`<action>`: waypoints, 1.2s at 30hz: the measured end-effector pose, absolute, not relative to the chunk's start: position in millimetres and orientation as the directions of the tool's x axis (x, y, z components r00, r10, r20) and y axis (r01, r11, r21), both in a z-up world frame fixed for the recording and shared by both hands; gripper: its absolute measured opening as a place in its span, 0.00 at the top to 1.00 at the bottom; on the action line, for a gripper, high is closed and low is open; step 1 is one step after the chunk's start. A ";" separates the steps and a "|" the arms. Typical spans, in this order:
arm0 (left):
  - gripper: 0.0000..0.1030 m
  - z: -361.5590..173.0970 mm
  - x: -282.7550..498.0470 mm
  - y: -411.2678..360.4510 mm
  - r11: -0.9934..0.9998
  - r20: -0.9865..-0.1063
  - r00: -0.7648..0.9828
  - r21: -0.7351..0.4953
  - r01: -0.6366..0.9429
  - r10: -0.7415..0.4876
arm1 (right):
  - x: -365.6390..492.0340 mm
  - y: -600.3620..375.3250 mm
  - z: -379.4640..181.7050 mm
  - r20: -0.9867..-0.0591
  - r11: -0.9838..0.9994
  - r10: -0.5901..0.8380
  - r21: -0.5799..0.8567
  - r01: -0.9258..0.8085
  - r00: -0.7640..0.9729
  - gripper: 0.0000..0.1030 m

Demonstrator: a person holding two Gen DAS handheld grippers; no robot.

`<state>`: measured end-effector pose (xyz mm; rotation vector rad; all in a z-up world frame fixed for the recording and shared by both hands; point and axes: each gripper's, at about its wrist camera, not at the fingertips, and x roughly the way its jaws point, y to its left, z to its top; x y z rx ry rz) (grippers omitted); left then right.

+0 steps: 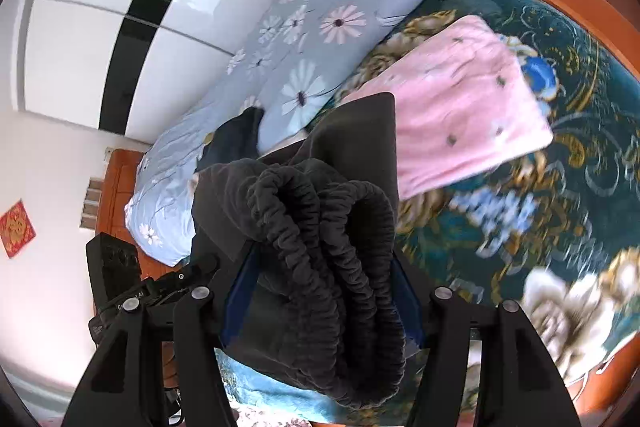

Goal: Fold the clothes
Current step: 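Carry the sweatpants with both grippers over the pink garment, then lower the sweatpants onto the pink garment with both grippers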

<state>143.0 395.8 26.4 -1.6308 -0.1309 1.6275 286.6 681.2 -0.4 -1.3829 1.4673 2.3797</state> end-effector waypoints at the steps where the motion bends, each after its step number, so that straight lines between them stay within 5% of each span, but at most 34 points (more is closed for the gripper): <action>1: 0.65 19.0 139.8 411.7 -0.679 -0.799 0.169 -0.584 -0.445 0.577 | 278.1 694.7 -6.5 -0.691 -0.560 -0.407 0.705 -0.434 -0.597 0.38; 23: 0.64 -115.3 66.0 583.3 -0.827 -0.879 0.224 -0.473 -0.304 0.421 | 146.2 858.1 -138.7 -0.714 -0.519 -0.447 0.698 -0.493 -0.539 0.38; 36: 0.55 -109.2 61.6 571.4 -0.817 -0.871 0.220 -0.489 -0.305 0.439 | 162.6 862.0 -134.9 -0.711 -0.543 -0.411 0.693 -0.473 -0.570 0.38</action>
